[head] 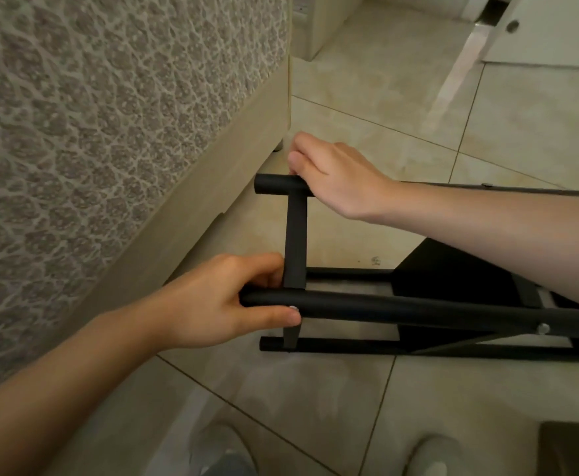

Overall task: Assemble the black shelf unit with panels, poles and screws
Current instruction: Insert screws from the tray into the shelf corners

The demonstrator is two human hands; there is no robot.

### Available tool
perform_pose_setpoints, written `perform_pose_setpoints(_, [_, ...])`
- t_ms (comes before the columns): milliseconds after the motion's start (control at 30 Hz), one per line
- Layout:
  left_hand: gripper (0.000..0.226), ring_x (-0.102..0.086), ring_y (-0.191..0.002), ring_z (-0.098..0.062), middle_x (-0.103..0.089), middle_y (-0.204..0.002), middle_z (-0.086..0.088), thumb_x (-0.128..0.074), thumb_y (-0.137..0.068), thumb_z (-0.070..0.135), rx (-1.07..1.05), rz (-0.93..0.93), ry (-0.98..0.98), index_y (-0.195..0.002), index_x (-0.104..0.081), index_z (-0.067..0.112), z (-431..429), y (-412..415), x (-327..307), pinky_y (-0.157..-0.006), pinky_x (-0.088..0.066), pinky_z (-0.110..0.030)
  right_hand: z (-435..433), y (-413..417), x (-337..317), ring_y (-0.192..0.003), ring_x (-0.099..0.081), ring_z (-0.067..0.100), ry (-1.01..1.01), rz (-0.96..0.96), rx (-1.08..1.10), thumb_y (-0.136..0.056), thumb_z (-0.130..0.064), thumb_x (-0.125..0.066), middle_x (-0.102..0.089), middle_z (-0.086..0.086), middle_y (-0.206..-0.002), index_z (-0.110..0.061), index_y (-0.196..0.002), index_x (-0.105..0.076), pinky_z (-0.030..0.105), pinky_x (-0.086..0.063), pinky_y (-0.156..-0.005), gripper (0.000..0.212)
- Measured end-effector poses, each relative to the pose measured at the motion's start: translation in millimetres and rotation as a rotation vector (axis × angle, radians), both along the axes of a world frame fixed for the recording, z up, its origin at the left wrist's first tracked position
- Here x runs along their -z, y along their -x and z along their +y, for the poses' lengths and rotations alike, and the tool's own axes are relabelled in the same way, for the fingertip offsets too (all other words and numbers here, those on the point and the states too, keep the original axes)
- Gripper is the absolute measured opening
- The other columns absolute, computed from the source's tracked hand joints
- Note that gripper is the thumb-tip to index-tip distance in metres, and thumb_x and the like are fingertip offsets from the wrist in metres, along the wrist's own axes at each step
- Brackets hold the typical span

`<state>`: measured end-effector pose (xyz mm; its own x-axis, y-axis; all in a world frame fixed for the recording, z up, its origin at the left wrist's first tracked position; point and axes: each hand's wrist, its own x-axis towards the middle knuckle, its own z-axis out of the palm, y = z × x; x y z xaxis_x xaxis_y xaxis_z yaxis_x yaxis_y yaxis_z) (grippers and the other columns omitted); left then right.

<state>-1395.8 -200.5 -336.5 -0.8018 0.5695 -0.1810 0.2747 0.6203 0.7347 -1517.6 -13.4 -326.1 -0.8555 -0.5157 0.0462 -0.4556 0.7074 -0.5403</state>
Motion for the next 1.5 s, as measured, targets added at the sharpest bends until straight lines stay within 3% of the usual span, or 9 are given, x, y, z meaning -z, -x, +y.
perform_pose_setpoints(133, [0.037,-0.054,-0.060,-0.022,-0.053,-0.063,0.002,-0.067,-0.079,0.061,0.026,0.094,-0.094,-0.076,-0.049,0.028,-1.0,-4.5,10.5,-0.060,-0.043,-0.046,0.2,-7.0,4.0,-0.078,-0.059,0.027,0.033,0.008,-0.017,-0.105,-0.028,-0.035,-0.067,0.008,-0.088,-0.009,-0.094,-0.053,0.044,-0.046,-0.077,0.029])
perform_pose_setpoints(300, [0.035,-0.051,-0.066,-0.013,-0.047,-0.066,0.009,-0.069,-0.077,0.058,-0.037,0.237,-0.137,-0.071,-0.045,0.033,-3.2,-10.9,23.5,-0.075,-0.039,-0.027,-1.4,-12.9,4.6,-0.075,-0.059,0.026,0.082,0.040,-0.035,-0.105,-0.027,-0.037,-0.066,0.007,-0.083,-0.007,-0.093,-0.055,0.043,-0.045,-0.073,0.029])
perform_pose_setpoints(600, [0.033,-0.053,-0.076,-0.011,-0.051,-0.078,0.009,-0.070,-0.073,0.056,-0.178,0.263,-0.199,-0.078,-0.052,0.029,-0.9,-21.3,33.9,-0.077,-0.039,-0.031,-2.6,-16.2,5.9,-0.071,-0.054,0.027,0.094,0.066,-0.036,-0.104,-0.027,-0.038,-0.059,0.003,-0.072,-0.008,-0.093,-0.055,0.044,-0.042,-0.070,0.027])
perform_pose_setpoints(700, [0.040,-0.054,-0.091,-0.019,-0.051,-0.094,0.005,-0.073,-0.075,0.051,-0.211,0.284,-0.261,-0.093,-0.050,0.024,1.4,-21.6,33.4,-0.079,-0.044,-0.040,-2.7,-17.2,6.3,-0.070,-0.054,0.026,0.095,0.070,-0.031,-0.104,-0.026,-0.038,-0.058,0.002,-0.071,-0.010,-0.092,-0.054,0.044,-0.041,-0.069,0.026])
perform_pose_setpoints(767, [0.047,-0.054,-0.112,-0.022,-0.052,-0.116,0.003,-0.073,-0.078,0.049,-0.182,0.338,-0.261,-0.110,-0.052,0.022,2.4,-21.3,33.6,-0.092,-0.044,-0.046,-2.5,-17.3,6.9,-0.070,-0.054,0.025,0.106,0.073,-0.026,-0.104,-0.027,-0.038,-0.060,0.003,-0.072,-0.011,-0.091,-0.053,0.044,-0.042,-0.070,0.025])
perform_pose_setpoints(867, [0.063,-0.037,-0.144,-0.025,-0.048,-0.148,0.004,-0.068,-0.084,0.048,-0.108,0.416,-0.183,-0.139,-0.053,0.020,4.4,-20.5,34.5,-0.112,-0.033,-0.054,-2.4,-16.1,7.6,-0.073,-0.055,0.028,0.116,0.073,-0.017,-0.103,-0.027,-0.038,-0.062,0.005,-0.076,-0.011,-0.093,-0.053,0.045,-0.043,-0.073,0.025])
perform_pose_setpoints(933, [0.061,-0.027,-0.151,-0.026,-0.047,-0.153,0.002,-0.065,-0.087,0.043,-0.072,0.421,-0.182,-0.141,-0.052,0.017,7.2,-19.4,36.0,-0.120,-0.022,-0.055,-1.1,-15.1,7.2,-0.074,-0.055,0.030,0.116,0.075,-0.014,-0.103,-0.027,-0.038,-0.062,0.005,-0.076,-0.010,-0.093,-0.053,0.046,-0.043,-0.074,0.025])
perform_pose_setpoints(1300, [0.049,-0.038,-0.146,-0.024,-0.056,-0.143,-0.004,-0.064,-0.090,0.039,-0.104,0.394,-0.278,-0.129,-0.061,0.009,15.3,-18.0,42.1,-0.122,-0.019,-0.054,5.0,-17.9,9.6,-0.067,-0.056,0.024,0.087,0.072,-0.042,-0.106,-0.028,-0.034,-0.060,0.004,-0.074,-0.009,-0.097,-0.050,0.047,-0.043,-0.068,0.026])
perform_pose_setpoints(1500, [0.049,-0.035,-0.148,-0.024,-0.054,-0.145,-0.004,-0.066,-0.087,0.034,-0.098,0.343,-0.301,-0.130,-0.060,0.010,14.6,-15.7,39.7,-0.121,-0.020,-0.058,30.5,-34.3,-2.7,-0.104,-0.059,0.026,0.230,0.211,-0.155,-0.101,-0.016,-0.048,-0.066,0.011,-0.104,0.000,-0.098,-0.064,0.042,-0.044,-0.089,0.022])
